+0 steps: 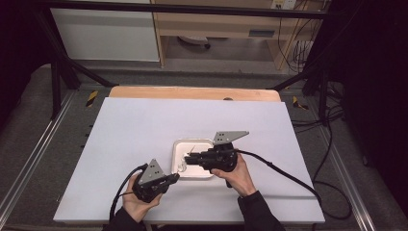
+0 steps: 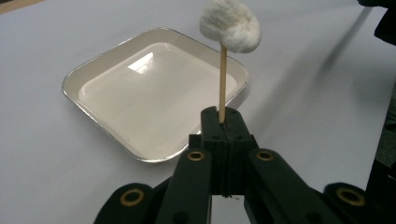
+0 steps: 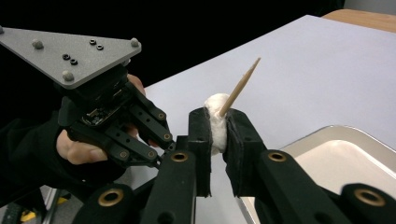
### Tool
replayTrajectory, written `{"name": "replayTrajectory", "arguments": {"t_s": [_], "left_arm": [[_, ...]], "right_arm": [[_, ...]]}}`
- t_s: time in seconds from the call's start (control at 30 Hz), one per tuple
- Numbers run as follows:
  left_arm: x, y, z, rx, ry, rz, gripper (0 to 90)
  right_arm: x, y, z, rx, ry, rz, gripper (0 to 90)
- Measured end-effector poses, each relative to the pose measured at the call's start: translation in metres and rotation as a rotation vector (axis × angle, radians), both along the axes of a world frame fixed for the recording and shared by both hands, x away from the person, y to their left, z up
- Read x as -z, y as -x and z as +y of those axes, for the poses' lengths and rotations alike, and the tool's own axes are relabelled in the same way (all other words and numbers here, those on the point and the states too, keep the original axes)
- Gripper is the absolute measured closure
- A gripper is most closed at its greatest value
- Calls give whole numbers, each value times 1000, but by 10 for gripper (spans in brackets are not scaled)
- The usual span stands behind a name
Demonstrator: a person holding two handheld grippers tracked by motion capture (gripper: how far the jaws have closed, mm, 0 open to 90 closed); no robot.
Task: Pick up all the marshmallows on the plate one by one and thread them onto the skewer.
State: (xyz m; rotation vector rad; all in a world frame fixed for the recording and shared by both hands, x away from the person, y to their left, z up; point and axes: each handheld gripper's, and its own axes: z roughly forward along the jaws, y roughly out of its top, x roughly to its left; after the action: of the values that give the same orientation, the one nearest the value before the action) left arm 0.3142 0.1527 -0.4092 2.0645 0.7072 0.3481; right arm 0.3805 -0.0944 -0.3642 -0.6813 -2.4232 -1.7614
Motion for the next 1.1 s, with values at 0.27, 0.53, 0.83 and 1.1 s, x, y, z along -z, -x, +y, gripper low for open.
{"name": "replayTrajectory", "arguments": {"t_s": [0.27,0.53,0.83,1.1], "left_arm": [[0,-3,6,-32,26,10,892],[-3,-6,12,-55,48,29,892],[-4,-11,18,-84,55,80,890],[-9,-16,22,-109,49,104,890]], "right_arm": [[-8,4,-13,88,7,-59,489],[10,-1,-36,225,124,-108,171],[36,-6,-71,314,263,-71,18],[56,2,-107,374,322,-50,7]]}}
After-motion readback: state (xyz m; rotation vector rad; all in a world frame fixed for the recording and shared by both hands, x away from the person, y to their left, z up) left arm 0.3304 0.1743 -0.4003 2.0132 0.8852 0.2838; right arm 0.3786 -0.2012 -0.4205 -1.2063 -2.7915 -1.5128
